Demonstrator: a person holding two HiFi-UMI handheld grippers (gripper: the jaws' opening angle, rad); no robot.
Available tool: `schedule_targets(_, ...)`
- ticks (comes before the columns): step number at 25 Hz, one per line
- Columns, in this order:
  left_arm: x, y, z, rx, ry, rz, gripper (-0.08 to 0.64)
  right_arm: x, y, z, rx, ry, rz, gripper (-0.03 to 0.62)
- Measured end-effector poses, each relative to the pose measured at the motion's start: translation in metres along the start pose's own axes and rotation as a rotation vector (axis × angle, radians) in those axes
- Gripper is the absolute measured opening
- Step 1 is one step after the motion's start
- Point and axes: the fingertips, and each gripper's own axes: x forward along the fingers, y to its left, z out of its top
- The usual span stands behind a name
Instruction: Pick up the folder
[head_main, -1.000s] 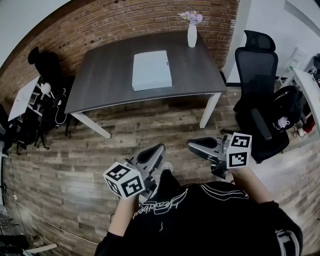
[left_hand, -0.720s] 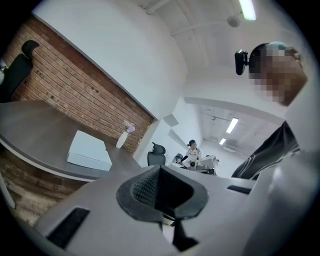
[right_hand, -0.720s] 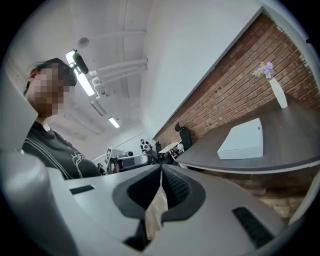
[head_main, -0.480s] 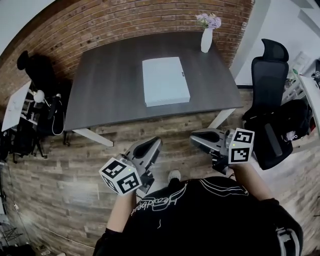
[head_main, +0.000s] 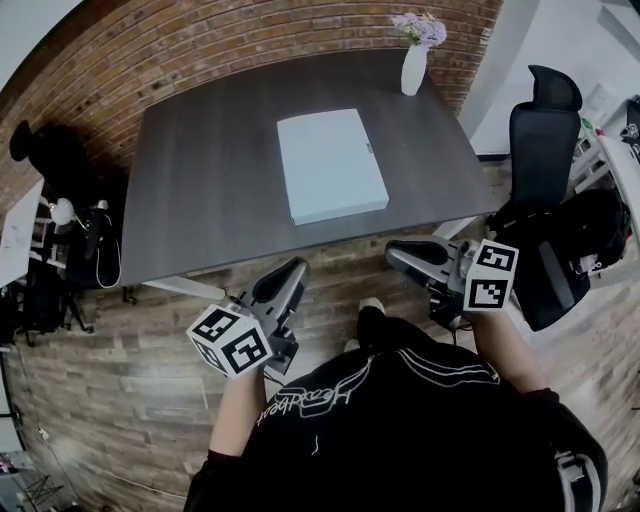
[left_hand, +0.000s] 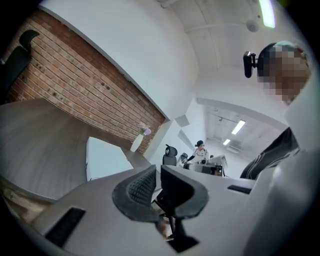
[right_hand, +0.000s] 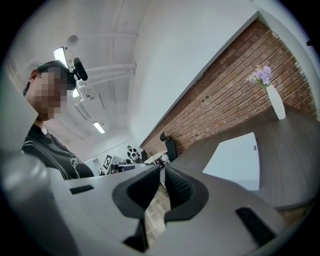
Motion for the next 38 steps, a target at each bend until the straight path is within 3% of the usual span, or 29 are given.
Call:
schedule_targets(6, 0.019, 0.039, -0.001, -0.028, 0.01, 0.056, 0.008, 0.0, -0.049, 0.011, 0.022, -0.043, -0.039, 0.003)
schedule_targets(15, 0.066, 0.116, 0.036, -0.077, 0.037, 0.13, 0.011, 0.026, -0.144, 0.05, 0.077, -0.04, -0.099, 0.085)
schedule_targets(21, 0.093, 0.164, 0.04, -0.131, 0.065, 0.168, 0.086, 0.038, -0.198, 0.057, 0.107, -0.017, -0.147, 0.126)
schedule_targets(28, 0.124, 0.22, 0.029, -0.208, 0.14, 0.199, 0.194, 0.056, -0.261, 0.049, 0.157, 0.031, -0.206, 0.166)
schedule_targets(38, 0.153, 0.278, -0.004, -0.263, 0.252, 0.256, 0.233, 0.076, -0.318, 0.01, 0.188, 0.189, -0.258, 0.198)
